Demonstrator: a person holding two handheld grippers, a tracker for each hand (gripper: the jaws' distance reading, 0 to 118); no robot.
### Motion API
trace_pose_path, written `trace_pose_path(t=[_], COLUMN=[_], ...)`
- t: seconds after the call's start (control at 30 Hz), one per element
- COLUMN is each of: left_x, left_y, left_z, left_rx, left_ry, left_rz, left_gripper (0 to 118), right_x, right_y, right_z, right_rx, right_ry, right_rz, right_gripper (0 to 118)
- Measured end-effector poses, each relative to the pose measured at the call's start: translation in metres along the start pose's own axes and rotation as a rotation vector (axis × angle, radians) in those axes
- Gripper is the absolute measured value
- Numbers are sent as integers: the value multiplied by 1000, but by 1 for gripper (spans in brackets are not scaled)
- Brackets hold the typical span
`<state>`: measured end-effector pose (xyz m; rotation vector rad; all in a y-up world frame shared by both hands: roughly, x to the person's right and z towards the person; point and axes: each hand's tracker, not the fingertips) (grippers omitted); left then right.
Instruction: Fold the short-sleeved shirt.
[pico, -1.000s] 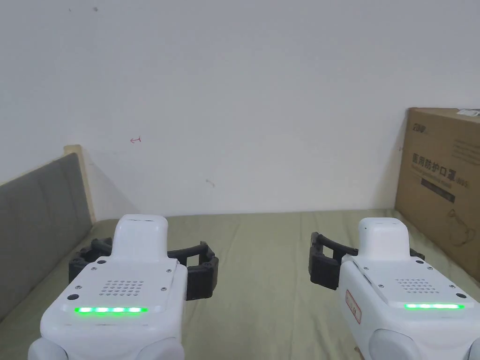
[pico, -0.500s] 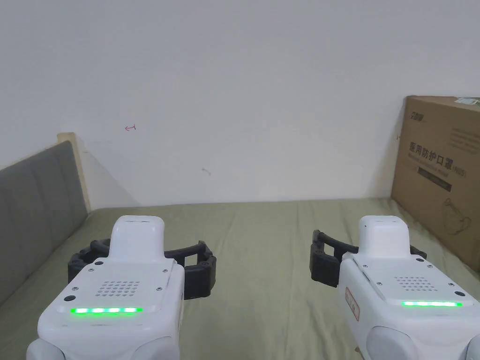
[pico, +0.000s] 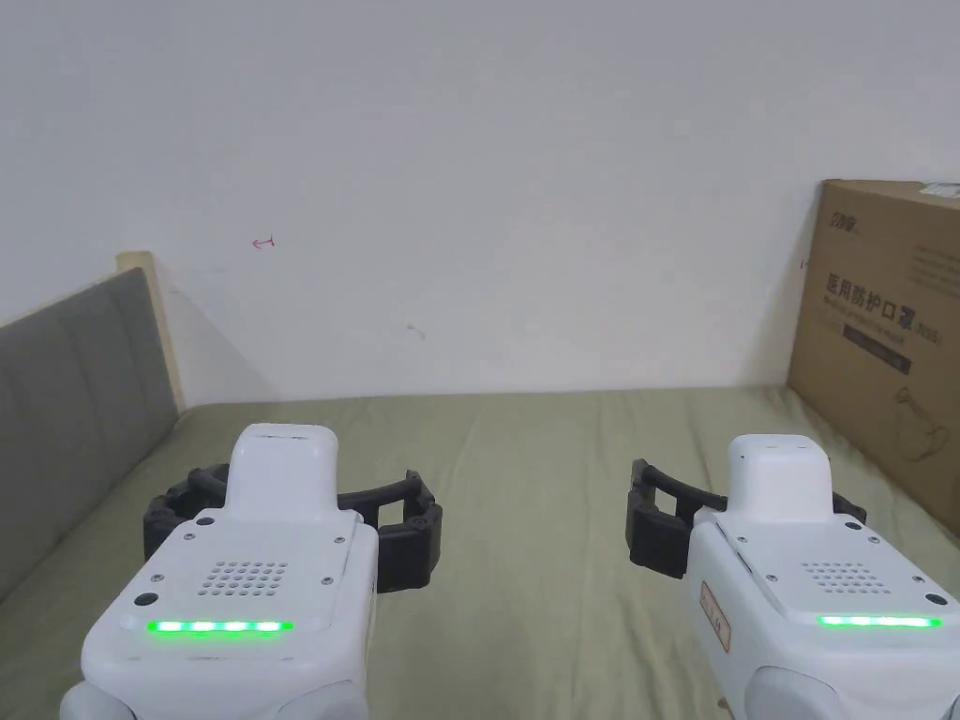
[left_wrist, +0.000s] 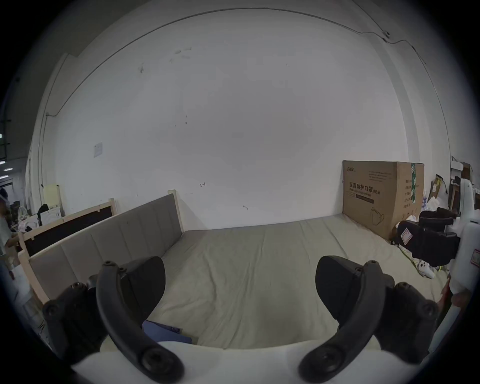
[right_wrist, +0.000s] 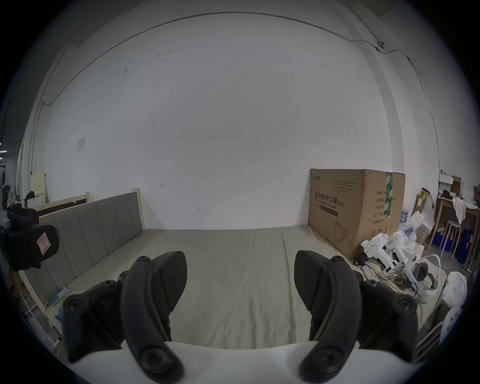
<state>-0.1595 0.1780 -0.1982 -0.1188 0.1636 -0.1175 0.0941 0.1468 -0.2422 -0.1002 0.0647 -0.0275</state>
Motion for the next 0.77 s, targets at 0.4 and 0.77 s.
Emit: trace_pose_path(t=[0.4,0.77], left_x=[-3,-1], left_y=[-3,-3], left_z=[-7,-4], left_rx=[-8,-3], left_ry=[5,-25], left_rz=[5,-6], left_gripper=[116,116], right_x=[3,-1], right_y=[-4,-6], right_z=[-4,-7], right_rx=[-9,-21], right_ry=[-11,1], right_rz=[0,10], right_gripper=[92,92])
